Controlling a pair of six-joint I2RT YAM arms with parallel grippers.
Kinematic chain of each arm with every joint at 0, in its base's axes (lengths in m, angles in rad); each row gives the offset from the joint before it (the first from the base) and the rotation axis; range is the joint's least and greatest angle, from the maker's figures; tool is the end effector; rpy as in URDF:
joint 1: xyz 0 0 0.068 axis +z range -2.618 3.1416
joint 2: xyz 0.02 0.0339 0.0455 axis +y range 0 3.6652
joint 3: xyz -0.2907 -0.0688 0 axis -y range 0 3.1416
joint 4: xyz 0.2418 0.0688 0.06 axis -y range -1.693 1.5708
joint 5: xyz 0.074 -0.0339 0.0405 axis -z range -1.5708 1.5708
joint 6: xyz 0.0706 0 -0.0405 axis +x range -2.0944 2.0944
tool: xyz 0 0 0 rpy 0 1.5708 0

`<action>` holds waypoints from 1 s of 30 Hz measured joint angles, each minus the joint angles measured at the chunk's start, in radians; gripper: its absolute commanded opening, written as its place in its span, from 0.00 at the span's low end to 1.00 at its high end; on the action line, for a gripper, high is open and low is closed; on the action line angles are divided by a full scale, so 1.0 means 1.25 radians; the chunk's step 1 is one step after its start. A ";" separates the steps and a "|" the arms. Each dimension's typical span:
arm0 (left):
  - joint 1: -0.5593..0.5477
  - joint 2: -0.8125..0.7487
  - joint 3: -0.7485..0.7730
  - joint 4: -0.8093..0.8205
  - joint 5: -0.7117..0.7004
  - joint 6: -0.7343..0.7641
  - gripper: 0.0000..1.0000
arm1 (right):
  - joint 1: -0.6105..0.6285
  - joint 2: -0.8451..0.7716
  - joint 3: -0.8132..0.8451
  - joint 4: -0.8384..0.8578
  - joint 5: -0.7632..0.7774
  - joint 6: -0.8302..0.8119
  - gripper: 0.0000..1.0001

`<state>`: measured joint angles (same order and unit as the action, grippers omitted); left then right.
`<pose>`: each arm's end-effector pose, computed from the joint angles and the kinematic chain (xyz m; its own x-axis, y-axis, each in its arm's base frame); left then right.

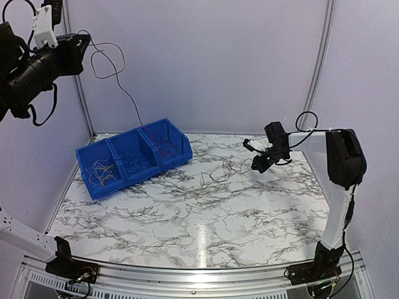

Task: Untangle the cables

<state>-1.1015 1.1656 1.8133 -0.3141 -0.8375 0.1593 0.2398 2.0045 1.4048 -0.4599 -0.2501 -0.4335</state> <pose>0.1267 -0.1338 0.6141 0.1905 -0.1410 -0.9715 0.2524 0.9634 -0.0903 0.4284 0.1227 0.1661 -0.6228 -0.5712 -0.5346 -0.6714 0.7410 -0.0096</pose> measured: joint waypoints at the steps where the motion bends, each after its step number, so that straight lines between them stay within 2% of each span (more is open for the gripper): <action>1: 0.000 0.021 0.025 0.002 0.000 0.018 0.00 | -0.002 0.000 -0.002 0.002 0.006 0.001 0.00; 7: 0.000 0.086 0.224 0.042 0.009 0.102 0.00 | -0.027 0.008 -0.008 0.003 0.027 0.003 0.00; 12: 0.000 0.045 0.294 0.123 0.018 0.136 0.00 | -0.057 0.020 -0.008 0.003 0.035 0.004 0.00; 17: 0.000 -0.005 0.303 0.167 0.020 0.139 0.00 | -0.065 0.021 -0.013 0.003 0.043 0.004 0.00; 21: 0.000 -0.034 0.264 0.182 0.018 0.133 0.00 | -0.065 0.023 -0.013 0.004 0.054 0.006 0.00; 30: 0.000 -0.026 0.235 0.175 0.013 0.133 0.00 | -0.093 0.039 -0.003 0.011 0.090 0.013 0.00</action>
<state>-1.1015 1.1336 2.1075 -0.0959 -0.8207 0.3260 0.1230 2.0537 1.4014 -0.4461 -0.1375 -0.4171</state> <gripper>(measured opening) 0.016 0.020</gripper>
